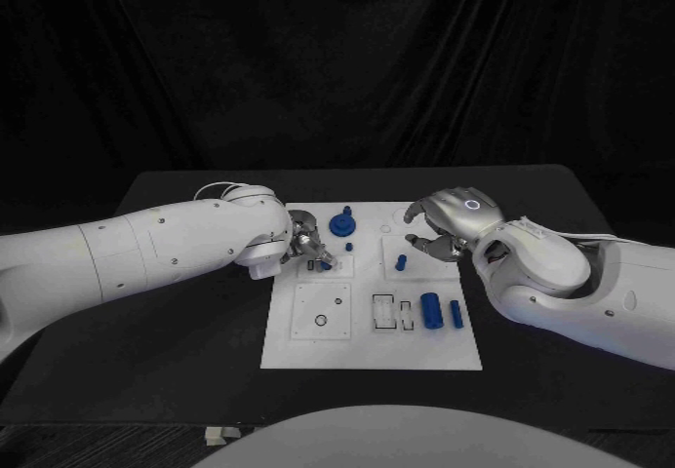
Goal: Assemble the parts on the task board
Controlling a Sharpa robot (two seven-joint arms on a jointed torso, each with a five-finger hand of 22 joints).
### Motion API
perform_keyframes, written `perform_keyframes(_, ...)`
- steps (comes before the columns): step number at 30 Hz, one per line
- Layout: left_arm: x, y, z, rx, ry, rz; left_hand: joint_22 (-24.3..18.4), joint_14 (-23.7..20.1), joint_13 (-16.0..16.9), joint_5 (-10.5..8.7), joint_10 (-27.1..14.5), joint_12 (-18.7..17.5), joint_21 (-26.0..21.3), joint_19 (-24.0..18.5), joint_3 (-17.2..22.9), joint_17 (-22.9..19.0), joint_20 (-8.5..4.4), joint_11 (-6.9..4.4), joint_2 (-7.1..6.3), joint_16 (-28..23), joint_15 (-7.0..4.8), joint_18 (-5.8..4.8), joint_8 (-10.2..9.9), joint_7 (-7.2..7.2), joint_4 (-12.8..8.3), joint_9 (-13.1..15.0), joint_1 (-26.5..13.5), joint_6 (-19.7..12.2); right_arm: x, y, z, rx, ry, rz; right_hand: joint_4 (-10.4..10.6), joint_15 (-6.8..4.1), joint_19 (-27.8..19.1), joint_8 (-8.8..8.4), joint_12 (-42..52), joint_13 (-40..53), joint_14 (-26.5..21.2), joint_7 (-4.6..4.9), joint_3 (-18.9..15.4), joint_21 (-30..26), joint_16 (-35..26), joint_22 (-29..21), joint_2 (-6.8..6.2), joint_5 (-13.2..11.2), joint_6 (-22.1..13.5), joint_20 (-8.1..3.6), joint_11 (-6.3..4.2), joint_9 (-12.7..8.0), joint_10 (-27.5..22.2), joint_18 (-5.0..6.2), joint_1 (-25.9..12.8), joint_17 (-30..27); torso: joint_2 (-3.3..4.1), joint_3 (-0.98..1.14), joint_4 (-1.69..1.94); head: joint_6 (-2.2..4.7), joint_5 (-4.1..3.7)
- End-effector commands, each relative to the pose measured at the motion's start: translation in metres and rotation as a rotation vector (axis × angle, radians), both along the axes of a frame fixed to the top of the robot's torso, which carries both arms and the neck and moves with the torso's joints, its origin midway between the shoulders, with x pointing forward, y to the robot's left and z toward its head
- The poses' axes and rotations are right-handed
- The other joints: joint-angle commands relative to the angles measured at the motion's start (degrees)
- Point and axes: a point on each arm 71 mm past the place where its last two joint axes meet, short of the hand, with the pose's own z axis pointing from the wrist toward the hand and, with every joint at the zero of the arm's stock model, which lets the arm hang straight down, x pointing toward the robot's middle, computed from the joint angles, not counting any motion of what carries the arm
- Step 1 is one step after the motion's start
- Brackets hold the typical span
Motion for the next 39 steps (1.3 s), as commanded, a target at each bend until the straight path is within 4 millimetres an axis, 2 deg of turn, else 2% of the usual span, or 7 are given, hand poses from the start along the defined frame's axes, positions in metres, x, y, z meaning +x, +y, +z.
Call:
perform_keyframes(1, -0.0038, 0.0005, -0.006, 0.02, 0.028, -0.013, 11.1, 6.2, 12.3, -1.02, 3.7, -0.2, -0.3, 0.0, -0.8, 15.1, 0.32, 0.07, -0.01, 0.2, -0.03, -0.06, -0.4, 0.12, 0.3, -0.1, -1.0, -0.1, -0.0001, -0.0013, -0.0011, -0.003, 0.001, -0.018, 0.1, -0.02, 2.1, 0.0, 0.2, 15.1, 3.6, 0.06, 0.4, -0.2, -0.2, 12.1, 0.45, 0.3, 0.5, 0.06, -0.01, -0.1, 6.0, -0.03, -0.2, 2.2, 0.02, 0.01, -0.01, 0.01, 0.03)
perform_keyframes(9, -0.0034, 0.0007, -0.0059, 0.016, 0.024, -0.011, 11.1, 6.2, 12.3, -3.15, 3.7, -0.2, -0.3, 0.0, -2.5, 15.1, 0.4, 0.17, 0.15, 0.2, 0.06, -0.06, -0.9, 0.22, 1.4, -0.4, -2.3, 0.1, 0.0003, -0.0017, -0.0022, -0.006, 0.003, -0.02, 0.1, -0.02, 2.1, 0.0, 0.2, 15.1, 3.6, 0.06, 0.4, -0.2, -0.2, 12.1, 0.45, 0.3, 0.5, 0.06, -0.01, -0.1, 6.0, -0.03, -0.2, 2.2, -0.03, 0.05, 0.0, 0.01, 0.1)
perform_keyframes(19, -0.003, 0.0022, -0.0063, 0.02, 0.026, -0.007, 11.0, 6.2, 12.3, -7.38, 3.7, -0.2, -0.5, 0.0, -5.8, 15.1, 0.56, 0.34, 0.62, 0.2, 0.21, -0.04, -1.6, 0.38, 3.9, -0.8, -5.0, 0.5, 0.0004, -0.0018, -0.0035, -0.007, 0.008, -0.022, 0.4, -0.02, 2.1, -0.03, 0.2, 15.1, 3.6, 0.08, 0.5, -0.2, -0.3, 12.1, 0.68, 0.4, 0.5, 0.07, -0.03, -0.2, 6.0, -0.04, -0.6, 2.1, 0.02, -0.01, 0.01, 0.01, 0.17)
perform_keyframes(32, -0.0023, 0.0031, -0.006, 0.013, 0.017, 0.0, 11.0, 6.2, 12.3, -8.87, 3.7, -0.1, -0.7, 0.0, -8.5, 15.1, 0.58, 0.34, 0.88, 0.2, 0.22, -0.02, -1.9, 0.36, 5.5, -0.8, -6.3, 0.7, 0.001, -0.0023, -0.0048, -0.009, 0.01, -0.023, 0.5, -0.02, 2.1, -0.05, 0.2, 15.1, 3.6, 0.07, 0.6, -0.3, -0.3, 12.1, 0.77, 0.4, 0.5, 0.07, -0.03, -0.2, 6.0, -0.02, -0.7, 2.0, 0.0, 0.01, 0.02, 0.01, 0.37)
perform_keyframes(34, -0.0022, 0.0038, -0.0059, 0.012, 0.016, 0.001, 11.0, 6.2, 12.3, -6.19, 3.7, -0.2, -0.7, 0.0, -8.7, 15.1, 0.55, 0.3, 1.36, 0.2, 0.18, -0.01, -2.0, 0.29, 5.4, -0.8, -5.6, 0.8, 0.0011, -0.0025, -0.005, -0.009, 0.011, -0.024, 0.5, -0.02, 2.1, -0.05, 0.2, 15.1, 3.6, 0.07, 0.6, -0.3, -0.3, 12.1, 0.77, 0.4, 0.5, 0.07, -0.03, -0.2, 6.0, -0.02, -0.7, 2.0, 0.0, 0.0, 0.01, 0.01, 0.43)
perform_keyframes(36, -0.0022, 0.0049, -0.0056, 0.008, 0.012, 0.005, 11.0, 6.2, 12.3, -5.93, 3.7, -0.2, -0.7, 0.0, -8.8, 15.1, 0.55, 0.3, 1.4, 0.2, 0.18, -0.01, -2.0, 0.29, 5.4, -0.8, -5.5, 0.8, 0.0012, -0.0028, -0.0052, -0.01, 0.011, -0.024, 0.5, -0.02, 2.1, -0.05, 0.2, 15.1, 3.6, 0.07, 0.6, -0.3, -0.3, 12.1, 0.77, 0.4, 0.5, 0.07, -0.03, -0.2, 6.0, -0.02, -0.7, 2.0, 0.01, 0.0, 0.01, 0.01, 0.4)
perform_keyframes(39, -0.0029, 0.0072, -0.0046, -0.002, 0.0, 0.014, 11.0, 6.2, 12.4, -8.87, 3.7, -0.1, -0.8, 0.0, -10.7, 15.1, 0.54, 0.31, 1.34, 0.2, 0.19, 0.0, -2.0, 0.32, 6.7, -0.8, -6.4, 0.9, 0.0011, -0.0038, -0.0052, -0.009, 0.01, -0.026, 0.5, -0.02, 2.1, -0.05, 0.2, 15.1, 3.6, 0.07, 0.6, -0.3, -0.3, 12.1, 0.77, 0.4, 0.5, 0.07, -0.03, -0.2, 6.0, -0.02, -0.7, 2.0, 0.0, -0.01, 0.0, 0.01, 0.57)
